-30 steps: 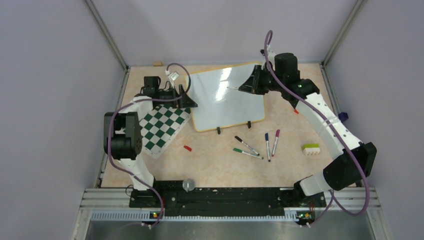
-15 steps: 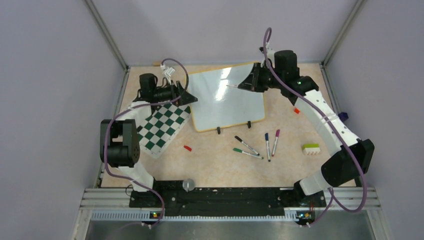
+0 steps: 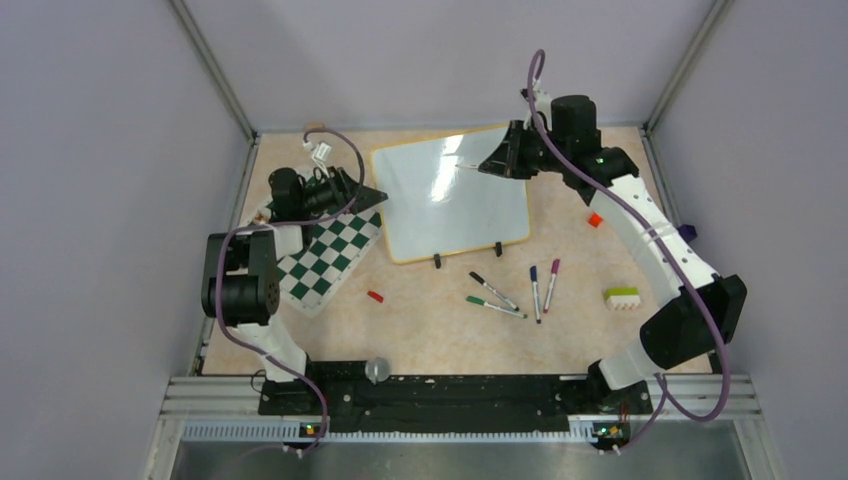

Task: Write a sentence on the whiteboard
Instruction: Pick up the whiteboard marker at the Whiteboard stand.

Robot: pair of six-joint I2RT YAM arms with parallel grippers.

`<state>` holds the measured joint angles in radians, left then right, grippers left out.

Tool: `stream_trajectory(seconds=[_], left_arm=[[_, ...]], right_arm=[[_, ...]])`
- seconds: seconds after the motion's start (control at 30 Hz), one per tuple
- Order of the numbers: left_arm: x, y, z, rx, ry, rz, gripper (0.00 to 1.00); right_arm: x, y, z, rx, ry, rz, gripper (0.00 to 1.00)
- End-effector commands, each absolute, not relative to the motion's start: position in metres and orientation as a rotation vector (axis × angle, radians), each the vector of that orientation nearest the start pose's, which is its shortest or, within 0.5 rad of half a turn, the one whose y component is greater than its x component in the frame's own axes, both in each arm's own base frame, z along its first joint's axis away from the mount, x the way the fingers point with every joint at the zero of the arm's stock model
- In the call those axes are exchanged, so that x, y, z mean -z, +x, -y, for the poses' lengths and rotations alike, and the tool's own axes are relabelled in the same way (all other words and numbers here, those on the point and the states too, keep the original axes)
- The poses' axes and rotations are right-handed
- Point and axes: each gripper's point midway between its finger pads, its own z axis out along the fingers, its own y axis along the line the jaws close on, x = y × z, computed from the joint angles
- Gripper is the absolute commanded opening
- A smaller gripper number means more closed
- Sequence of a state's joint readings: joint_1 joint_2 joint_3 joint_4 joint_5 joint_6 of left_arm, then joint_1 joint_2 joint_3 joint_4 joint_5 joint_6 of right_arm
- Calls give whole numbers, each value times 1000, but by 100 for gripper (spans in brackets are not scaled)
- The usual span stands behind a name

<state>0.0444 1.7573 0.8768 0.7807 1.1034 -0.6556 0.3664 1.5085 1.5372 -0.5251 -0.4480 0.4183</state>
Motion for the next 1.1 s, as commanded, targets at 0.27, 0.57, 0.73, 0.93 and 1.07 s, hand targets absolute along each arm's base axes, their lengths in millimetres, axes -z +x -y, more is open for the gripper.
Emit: stream_trajectory(seconds=[0.27, 0.57, 0.73, 0.93, 1.07], left_arm=[[-195, 419, 126, 1429, 280, -1578, 99], [-191, 412, 116, 1373, 242, -1525, 75], [-179, 416, 115, 1386, 193, -1574, 73], [-168, 417, 122, 1376, 239, -1602, 71], [-168, 424, 122, 1403, 235, -1593, 70]], right_arm=[[-318, 389, -233, -892, -194, -2090, 0], [-323, 393, -231, -876, -163, -2080, 0], [-326, 395, -230, -865, -163, -2068, 0], [-335, 397, -239, -920, -191, -2056, 0], [-334, 397, -242, -930, -222, -2050, 0]])
